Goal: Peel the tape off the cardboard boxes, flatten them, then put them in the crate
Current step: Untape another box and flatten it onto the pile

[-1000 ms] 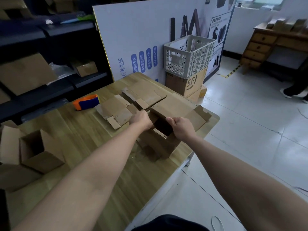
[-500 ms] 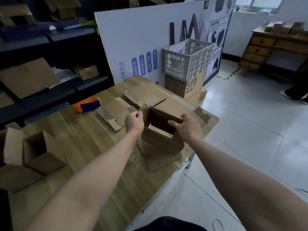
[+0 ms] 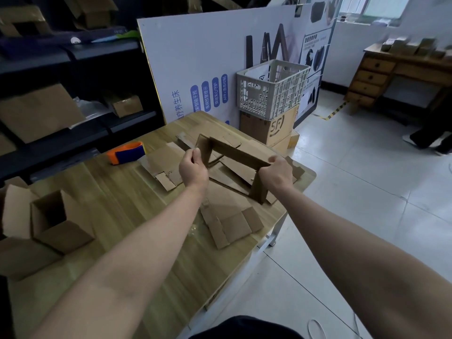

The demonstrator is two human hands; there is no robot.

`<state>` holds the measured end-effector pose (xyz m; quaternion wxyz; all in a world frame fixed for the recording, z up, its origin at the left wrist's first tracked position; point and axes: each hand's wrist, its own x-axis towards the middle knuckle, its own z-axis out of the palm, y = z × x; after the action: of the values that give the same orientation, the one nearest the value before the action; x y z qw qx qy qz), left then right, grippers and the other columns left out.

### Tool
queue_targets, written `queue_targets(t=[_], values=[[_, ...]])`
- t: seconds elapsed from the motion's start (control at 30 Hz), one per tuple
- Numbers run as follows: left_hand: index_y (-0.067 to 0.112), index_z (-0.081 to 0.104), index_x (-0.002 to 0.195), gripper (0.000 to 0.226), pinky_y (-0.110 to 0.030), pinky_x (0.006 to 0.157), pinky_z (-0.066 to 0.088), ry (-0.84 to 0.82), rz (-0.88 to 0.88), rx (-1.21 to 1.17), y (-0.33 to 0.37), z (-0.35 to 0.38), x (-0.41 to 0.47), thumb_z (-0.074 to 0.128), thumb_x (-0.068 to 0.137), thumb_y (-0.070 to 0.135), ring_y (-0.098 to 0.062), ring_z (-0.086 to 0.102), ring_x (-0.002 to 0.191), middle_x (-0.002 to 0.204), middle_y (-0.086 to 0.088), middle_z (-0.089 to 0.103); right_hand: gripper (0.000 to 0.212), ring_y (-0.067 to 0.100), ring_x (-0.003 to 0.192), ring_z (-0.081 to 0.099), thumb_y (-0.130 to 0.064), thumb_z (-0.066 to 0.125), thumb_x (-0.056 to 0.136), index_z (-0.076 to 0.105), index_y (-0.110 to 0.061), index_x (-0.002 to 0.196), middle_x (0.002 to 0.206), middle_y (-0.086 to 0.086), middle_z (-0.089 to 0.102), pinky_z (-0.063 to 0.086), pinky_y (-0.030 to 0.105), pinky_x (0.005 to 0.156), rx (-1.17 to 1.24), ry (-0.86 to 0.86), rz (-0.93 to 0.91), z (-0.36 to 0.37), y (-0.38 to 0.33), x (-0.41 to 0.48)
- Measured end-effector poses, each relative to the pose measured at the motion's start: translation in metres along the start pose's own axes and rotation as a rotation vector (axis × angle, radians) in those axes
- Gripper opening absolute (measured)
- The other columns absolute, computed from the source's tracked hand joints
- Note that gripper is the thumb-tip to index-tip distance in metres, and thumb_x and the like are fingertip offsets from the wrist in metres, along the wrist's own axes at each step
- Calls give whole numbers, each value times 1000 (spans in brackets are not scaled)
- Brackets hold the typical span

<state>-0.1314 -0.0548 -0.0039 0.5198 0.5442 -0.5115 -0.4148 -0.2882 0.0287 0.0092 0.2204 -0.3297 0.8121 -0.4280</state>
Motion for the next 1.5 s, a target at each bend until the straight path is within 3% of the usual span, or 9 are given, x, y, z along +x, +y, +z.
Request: queue_targets(t=[0.17, 0.3, 0.53, 0.73, 0.93, 1.07, 1.2, 1.33, 1.5], values=[[20, 60, 112, 30, -45, 95, 48, -96, -298, -318, 0, -7, 14, 49, 95, 42, -27, 58, 106, 111, -6, 59, 47, 14, 98, 51, 10, 49, 82, 60, -7, 125, 119, 8, 62, 42, 23, 83, -69, -139, -165, 0, 4, -10], [30, 30, 131, 96, -59, 86, 50, -103, -569, -391, 1, -11, 9, 79, 55, 63, -35, 53, 109, 128, -7, 42, 44, 14, 102, 54, 10, 50, 83, 63, -7, 121, 117, 7, 64, 40, 21, 88, -132, -250, -314, 6, 1, -17], [27, 29, 136, 86, -33, 57, 51, 25, -551, -439, -17, -27, 17, 78, 65, 29, -20, 58, 86, 119, -5, 53, 45, 16, 118, 50, 9, 52, 81, 66, -16, 117, 121, 2, 62, 37, 22, 92, -196, -402, -421, 15, 2, -24], [22, 56, 121, 71, -57, 87, 49, -176, -651, -566, -16, -50, 22, 57, 71, 73, -36, 62, 101, 110, -14, 67, 55, 19, 120, 46, 15, 47, 78, 65, -20, 116, 124, 1, 59, 38, 27, 90, -105, -287, -273, 13, 12, -16], [15, 58, 100, 40, -51, 83, 51, -386, -882, -407, -14, -68, 21, 61, 82, 50, -36, 57, 101, 101, -18, 61, 53, 21, 113, 49, 13, 40, 84, 68, -31, 88, 119, -1, 55, 55, 34, 78, 167, -320, -38, 4, 18, -6], [5, 57, 95, 24, -36, 73, 55, -413, -849, -203, -9, -75, 20, 70, 77, 15, -28, 62, 88, 95, -17, 63, 47, 18, 92, 56, 12, 41, 85, 61, -21, 111, 126, 12, 53, 53, 23, 58, 573, -227, 159, -3, 22, -2], [0, 56, 78, 10, -23, 40, 52, -333, -782, -102, -5, -56, 7, 59, 87, -3, -16, 63, 42, 55, -10, 66, 74, 30, 99, 60, -9, 53, 90, 13, -36, 146, 122, 11, 47, 57, 47, 72, 1189, -232, 380, 5, 7, -1], [2, 57, 78, 9, -23, 40, 52, -310, -754, -93, -2, -48, -6, 62, 85, 0, -17, 63, 46, 71, -11, 65, 116, 29, 113, 54, -15, 72, 80, -22, -41, 143, 139, 14, 40, 48, 50, 94, 827, -55, 431, 22, -9, 1], [0, 57, 109, 33, -22, 64, 57, -424, -785, 85, -5, -66, -19, 68, 86, 21, -23, 68, 87, 108, -12, 68, 72, 13, 78, 57, -15, 46, 97, -1, -32, 148, 109, 4, 48, 56, 30, 73, 622, -72, 489, 31, -12, 8]])
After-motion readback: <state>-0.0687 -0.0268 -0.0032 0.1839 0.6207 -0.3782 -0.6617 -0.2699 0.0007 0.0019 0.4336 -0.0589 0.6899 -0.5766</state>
